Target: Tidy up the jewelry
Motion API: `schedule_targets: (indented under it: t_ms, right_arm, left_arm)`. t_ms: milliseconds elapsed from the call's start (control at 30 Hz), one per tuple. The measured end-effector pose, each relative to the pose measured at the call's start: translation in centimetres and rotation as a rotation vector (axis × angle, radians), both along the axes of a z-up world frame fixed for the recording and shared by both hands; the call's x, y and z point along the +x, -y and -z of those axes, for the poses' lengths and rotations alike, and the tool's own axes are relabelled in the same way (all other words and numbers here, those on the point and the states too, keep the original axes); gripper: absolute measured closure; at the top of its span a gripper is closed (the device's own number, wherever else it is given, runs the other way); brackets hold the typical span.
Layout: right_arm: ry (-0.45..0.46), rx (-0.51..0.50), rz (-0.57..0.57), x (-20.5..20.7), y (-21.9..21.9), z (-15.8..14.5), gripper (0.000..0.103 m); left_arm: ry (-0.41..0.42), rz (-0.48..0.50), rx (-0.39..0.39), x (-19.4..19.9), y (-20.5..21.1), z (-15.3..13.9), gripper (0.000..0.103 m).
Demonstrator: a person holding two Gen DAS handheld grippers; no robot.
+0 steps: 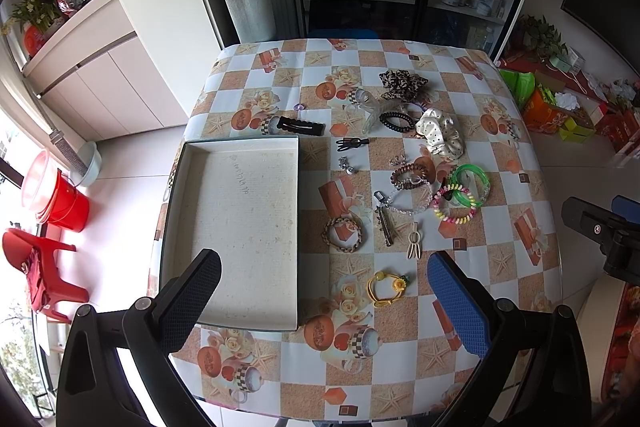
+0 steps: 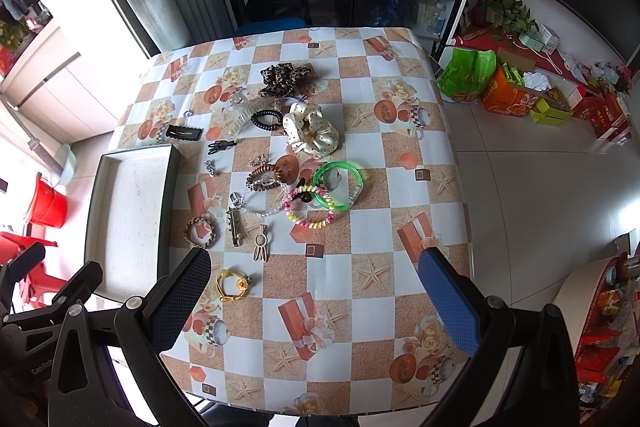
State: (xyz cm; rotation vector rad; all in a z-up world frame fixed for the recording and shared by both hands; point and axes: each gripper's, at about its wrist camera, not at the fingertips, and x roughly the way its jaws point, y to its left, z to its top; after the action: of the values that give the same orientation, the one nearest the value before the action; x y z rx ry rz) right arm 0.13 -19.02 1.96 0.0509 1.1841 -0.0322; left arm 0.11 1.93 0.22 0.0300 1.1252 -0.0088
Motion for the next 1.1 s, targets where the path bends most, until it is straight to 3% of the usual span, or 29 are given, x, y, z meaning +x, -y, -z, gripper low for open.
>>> schedule_targets:
  t_ms: [1100]
  right_arm:
    - [-0.004, 0.002, 0.001, 0.36, 0.89, 0.08, 0.0]
  left_arm:
    - [-0.007, 0.001, 0.0, -0.09, -0.01, 0.28, 0.0]
